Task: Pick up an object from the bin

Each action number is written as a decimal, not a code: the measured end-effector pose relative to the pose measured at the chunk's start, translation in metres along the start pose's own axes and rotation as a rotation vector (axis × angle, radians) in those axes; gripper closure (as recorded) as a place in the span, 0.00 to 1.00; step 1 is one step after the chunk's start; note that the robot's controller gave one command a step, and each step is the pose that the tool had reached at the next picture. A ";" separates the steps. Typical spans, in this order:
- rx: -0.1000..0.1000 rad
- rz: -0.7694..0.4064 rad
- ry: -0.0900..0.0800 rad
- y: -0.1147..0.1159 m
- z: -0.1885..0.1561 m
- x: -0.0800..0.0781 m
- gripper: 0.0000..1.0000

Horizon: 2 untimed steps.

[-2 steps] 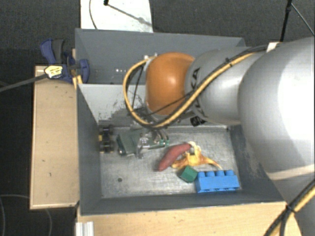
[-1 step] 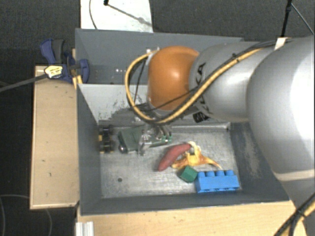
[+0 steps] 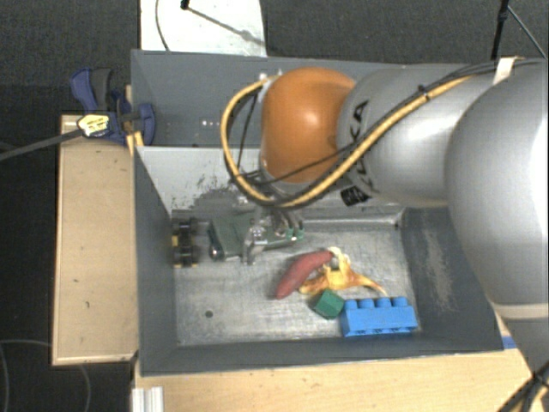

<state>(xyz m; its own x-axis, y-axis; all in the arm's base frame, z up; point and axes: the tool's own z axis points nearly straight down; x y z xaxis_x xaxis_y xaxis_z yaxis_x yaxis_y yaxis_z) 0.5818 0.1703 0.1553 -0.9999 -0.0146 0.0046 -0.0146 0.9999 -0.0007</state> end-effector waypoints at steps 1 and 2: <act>-0.002 0.001 -0.007 0.000 -0.020 -0.001 1.00; -0.003 0.002 -0.010 0.000 -0.029 -0.001 1.00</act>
Offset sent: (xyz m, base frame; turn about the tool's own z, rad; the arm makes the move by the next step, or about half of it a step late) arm 0.0001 -0.0001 0.0409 0.0000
